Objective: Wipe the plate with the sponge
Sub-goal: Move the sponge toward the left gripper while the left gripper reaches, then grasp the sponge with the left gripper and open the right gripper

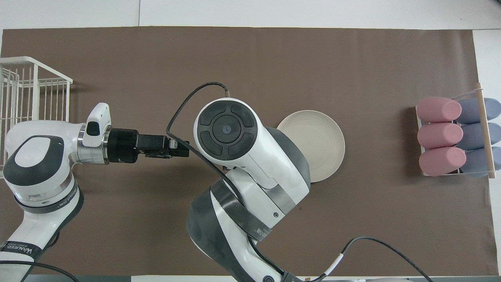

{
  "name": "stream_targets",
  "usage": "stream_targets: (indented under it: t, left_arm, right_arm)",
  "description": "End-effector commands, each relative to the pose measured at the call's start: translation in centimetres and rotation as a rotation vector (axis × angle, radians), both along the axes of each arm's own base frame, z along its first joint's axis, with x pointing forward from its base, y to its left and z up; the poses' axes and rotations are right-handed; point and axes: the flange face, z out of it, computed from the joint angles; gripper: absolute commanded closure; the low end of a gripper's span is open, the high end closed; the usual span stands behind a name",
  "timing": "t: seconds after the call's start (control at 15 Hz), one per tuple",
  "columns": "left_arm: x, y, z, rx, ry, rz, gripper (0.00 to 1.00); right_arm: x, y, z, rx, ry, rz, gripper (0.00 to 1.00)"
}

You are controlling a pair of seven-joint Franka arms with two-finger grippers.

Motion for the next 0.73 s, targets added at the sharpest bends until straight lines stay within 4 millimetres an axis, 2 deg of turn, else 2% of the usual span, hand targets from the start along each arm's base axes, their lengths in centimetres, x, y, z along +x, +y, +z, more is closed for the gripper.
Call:
stream_targets:
  t: [0.0,0.13,0.27,0.4,0.47,0.6,0.67]
  left_arm:
    - [0.9,-1.8,-0.5,0.028,-0.023,0.025,0.00]
    - [2.6,-2.3,-0.5,0.030,-0.032,0.011,0.00]
    - [2.5,-3.2,-0.4,0.031,-0.035,0.001,0.00]
    - [2.7,-3.2,-0.1,0.031,-0.040,0.003,0.00]
    - [2.9,-3.2,0.0,0.033,-0.044,0.004,0.08]
    - [2.8,-3.5,0.1,0.034,-0.044,-0.006,0.31]
    - [2.7,-3.7,0.0,0.031,-0.041,-0.014,0.47]
  right_arm:
    - [-0.2,0.0,0.0,0.025,0.002,-0.021,1.00]
    - [-0.2,-0.1,-0.1,0.023,0.004,-0.021,1.00]
    - [-0.2,-0.1,0.0,0.024,0.005,-0.021,1.00]
    - [-0.2,-0.1,-0.1,0.022,0.007,-0.021,1.00]
    - [-0.2,-0.1,-0.1,0.022,0.007,-0.021,1.00]
    - [-0.3,-0.1,-0.1,0.024,0.009,-0.022,1.00]
    - [-0.3,-0.1,-0.1,0.023,0.010,-0.022,1.00]
